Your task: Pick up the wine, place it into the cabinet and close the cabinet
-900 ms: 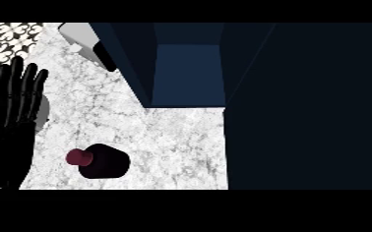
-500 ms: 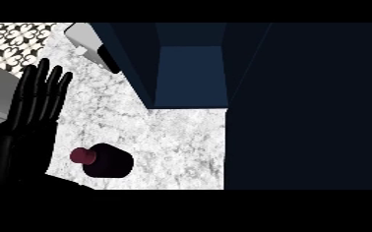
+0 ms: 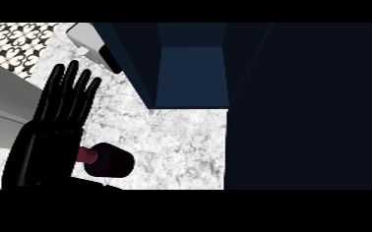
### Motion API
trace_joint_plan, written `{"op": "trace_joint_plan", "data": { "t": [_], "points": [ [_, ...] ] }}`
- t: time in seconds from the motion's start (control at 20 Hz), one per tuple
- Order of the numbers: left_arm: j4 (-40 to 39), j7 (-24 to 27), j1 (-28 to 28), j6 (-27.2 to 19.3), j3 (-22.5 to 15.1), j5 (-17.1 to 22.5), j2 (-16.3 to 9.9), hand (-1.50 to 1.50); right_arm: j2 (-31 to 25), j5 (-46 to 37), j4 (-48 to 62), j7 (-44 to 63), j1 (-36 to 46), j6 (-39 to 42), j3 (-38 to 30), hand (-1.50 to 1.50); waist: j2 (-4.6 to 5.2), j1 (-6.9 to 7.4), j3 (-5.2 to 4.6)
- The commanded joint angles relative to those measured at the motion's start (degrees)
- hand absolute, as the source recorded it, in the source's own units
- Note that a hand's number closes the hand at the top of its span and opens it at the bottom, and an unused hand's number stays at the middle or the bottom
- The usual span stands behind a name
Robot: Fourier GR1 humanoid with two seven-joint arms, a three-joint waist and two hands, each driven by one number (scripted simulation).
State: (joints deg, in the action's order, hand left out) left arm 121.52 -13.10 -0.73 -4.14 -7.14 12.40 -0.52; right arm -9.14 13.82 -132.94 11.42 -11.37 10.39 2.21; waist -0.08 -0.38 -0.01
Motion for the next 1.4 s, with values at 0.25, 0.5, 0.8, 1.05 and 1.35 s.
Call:
{"op": "trace_joint_plan", "data": {
  "t": [0.25, 0.5, 0.8, 1.05, 1.35],
  "points": [
    [4.00, -3.94, -0.69, -4.66, -3.61, -2.04, 0.50, -1.50, -0.83, 6.55, -1.66, 3.30, 0.51, 3.05, -6.65, -1.50, 0.03, 0.25, 0.02],
    [4.65, 0.86, 6.43, -3.45, -7.57, -2.52, 0.50, -1.50, 1.71, 2.54, -6.15, 3.73, -3.68, 3.46, -2.37, -1.50, -0.03, 0.24, 0.01],
    [3.33, 3.13, 6.68, -2.86, -7.07, -2.69, 0.32, -1.50, 1.93, 3.22, -3.22, 10.10, 5.88, 0.49, -3.17, -1.50, 0.04, 0.47, -0.01],
    [11.32, -6.32, 8.53, -6.26, -8.68, -5.47, -0.74, -1.50, 2.36, 2.58, -1.32, 8.54, 6.40, 1.71, -4.46, -1.50, 0.01, 0.55, 0.02],
    [5.85, -2.10, 8.14, -3.32, -2.61, -2.75, -1.78, -1.50, 3.28, 2.96, -3.21, 9.52, 5.51, 1.76, -4.81, -1.50, 0.04, 0.38, 0.01]
  ]
}}
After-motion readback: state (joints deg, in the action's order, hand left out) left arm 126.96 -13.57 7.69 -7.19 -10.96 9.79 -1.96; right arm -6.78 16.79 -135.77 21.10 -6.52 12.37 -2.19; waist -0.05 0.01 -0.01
